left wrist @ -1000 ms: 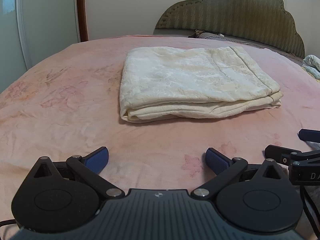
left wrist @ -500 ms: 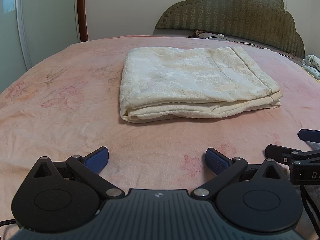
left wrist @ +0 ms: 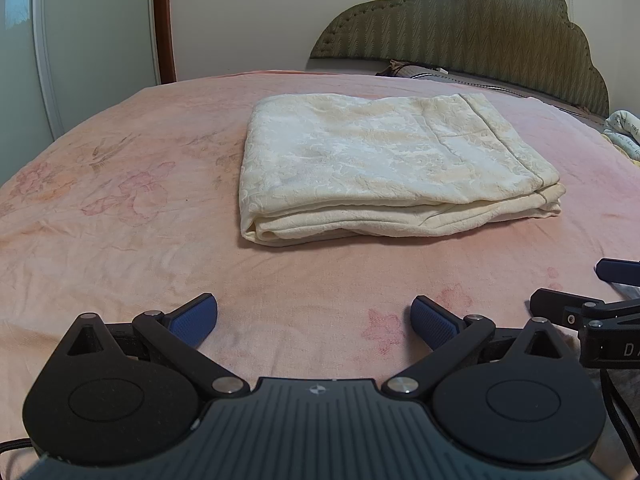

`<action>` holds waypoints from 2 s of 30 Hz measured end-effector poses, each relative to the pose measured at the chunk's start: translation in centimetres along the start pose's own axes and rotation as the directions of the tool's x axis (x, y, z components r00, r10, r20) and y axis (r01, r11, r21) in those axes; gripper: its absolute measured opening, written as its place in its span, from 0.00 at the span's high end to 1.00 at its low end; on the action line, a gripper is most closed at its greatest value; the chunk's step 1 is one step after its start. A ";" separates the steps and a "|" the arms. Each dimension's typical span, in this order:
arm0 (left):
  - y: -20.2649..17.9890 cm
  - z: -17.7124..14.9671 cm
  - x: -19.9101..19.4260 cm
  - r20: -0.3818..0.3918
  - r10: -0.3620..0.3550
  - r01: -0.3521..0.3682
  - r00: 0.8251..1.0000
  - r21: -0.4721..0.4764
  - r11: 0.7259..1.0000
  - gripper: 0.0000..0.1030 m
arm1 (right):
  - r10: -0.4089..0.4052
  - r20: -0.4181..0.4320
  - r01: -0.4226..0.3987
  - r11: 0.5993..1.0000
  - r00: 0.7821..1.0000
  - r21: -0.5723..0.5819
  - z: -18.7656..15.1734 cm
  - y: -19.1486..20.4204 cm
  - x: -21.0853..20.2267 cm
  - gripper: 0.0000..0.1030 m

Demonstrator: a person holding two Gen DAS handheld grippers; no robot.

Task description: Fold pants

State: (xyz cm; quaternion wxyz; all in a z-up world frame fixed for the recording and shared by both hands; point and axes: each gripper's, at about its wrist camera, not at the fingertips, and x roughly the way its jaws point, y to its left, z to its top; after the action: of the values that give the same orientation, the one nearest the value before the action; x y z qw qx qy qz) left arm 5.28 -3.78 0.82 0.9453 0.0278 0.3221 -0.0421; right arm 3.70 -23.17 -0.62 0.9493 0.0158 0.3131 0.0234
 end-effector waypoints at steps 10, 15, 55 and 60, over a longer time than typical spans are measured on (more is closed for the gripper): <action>0.0 0.0 0.0 0.000 0.000 0.000 1.000 0.000 1.000 0.00 | 0.022 0.016 -0.022 0.999 1.000 0.035 0.1 -0.3 -0.1 0.00; -0.1 0.0 -0.2 -0.002 -0.003 0.003 1.000 0.023 1.000 0.00 | 0.047 0.059 -0.053 0.992 0.997 0.115 0.1 -1.4 -0.7 0.00; 0.1 0.0 -0.1 -0.003 -0.015 0.015 1.000 0.021 1.000 0.00 | 0.008 -0.011 -0.009 0.999 1.000 -0.038 -0.2 0.4 -0.1 0.00; 0.1 0.0 -0.1 -0.003 -0.015 0.016 1.000 0.021 1.000 0.00 | 0.008 -0.011 -0.009 0.999 1.000 -0.038 -0.2 0.4 -0.1 0.00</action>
State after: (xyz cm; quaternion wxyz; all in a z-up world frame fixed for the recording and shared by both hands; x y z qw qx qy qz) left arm 5.19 -3.64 0.87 0.9441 0.0351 0.3234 -0.0527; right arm 3.49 -22.73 -0.66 0.9476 -0.0010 0.3177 0.0333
